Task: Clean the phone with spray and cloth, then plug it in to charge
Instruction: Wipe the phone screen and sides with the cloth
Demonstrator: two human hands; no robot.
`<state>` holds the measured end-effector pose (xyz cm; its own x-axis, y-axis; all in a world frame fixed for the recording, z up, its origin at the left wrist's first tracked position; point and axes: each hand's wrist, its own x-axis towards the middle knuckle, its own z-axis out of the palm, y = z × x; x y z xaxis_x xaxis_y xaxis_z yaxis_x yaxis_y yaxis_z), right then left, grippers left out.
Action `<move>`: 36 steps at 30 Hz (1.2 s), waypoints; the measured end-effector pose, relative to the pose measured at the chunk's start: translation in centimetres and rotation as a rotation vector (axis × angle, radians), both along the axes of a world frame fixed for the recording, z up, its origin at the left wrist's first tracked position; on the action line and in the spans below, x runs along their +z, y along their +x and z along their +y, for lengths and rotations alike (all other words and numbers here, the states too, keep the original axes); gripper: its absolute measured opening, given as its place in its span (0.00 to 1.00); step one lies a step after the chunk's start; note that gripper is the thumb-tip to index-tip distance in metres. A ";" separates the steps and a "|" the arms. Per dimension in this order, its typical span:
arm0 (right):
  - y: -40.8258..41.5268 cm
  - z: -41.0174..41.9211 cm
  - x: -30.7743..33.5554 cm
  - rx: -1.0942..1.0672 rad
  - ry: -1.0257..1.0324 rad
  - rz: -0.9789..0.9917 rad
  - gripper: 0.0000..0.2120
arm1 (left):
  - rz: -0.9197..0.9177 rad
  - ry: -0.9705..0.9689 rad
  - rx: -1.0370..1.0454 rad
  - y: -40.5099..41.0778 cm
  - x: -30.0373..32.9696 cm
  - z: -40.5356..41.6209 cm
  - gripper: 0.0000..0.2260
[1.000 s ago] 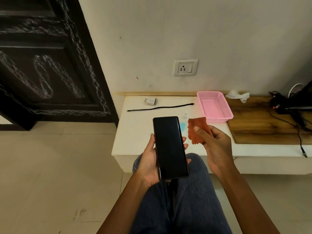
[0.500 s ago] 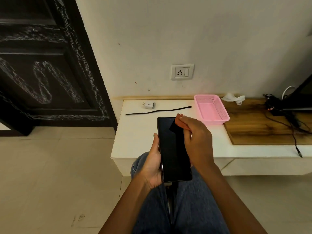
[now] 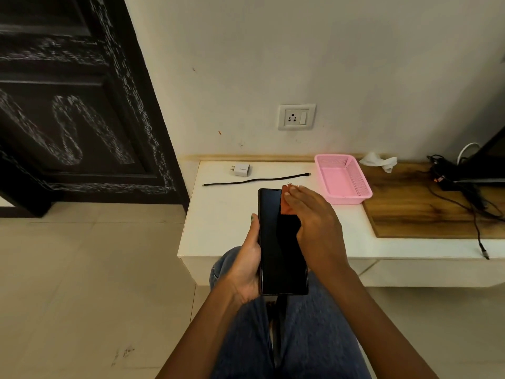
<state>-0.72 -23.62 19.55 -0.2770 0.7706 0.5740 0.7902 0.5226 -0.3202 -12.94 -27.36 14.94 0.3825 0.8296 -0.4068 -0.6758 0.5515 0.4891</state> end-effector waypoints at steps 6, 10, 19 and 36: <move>0.5 -0.5 -0.2 0.038 0.027 -0.019 0.20 | -0.004 -0.014 0.027 -0.2 0.1 0.1 0.30; 0.1 -0.1 0.2 -0.034 0.037 -0.013 0.18 | 0.035 -0.003 0.018 0.3 0.2 0.1 0.30; 1.4 0.2 0.3 -0.039 0.004 -0.072 0.26 | -0.023 -0.011 0.008 0.6 0.2 0.0 0.31; 0.8 -0.6 -0.4 0.053 0.067 -0.070 0.17 | 0.070 -0.038 0.079 0.7 0.6 0.4 0.30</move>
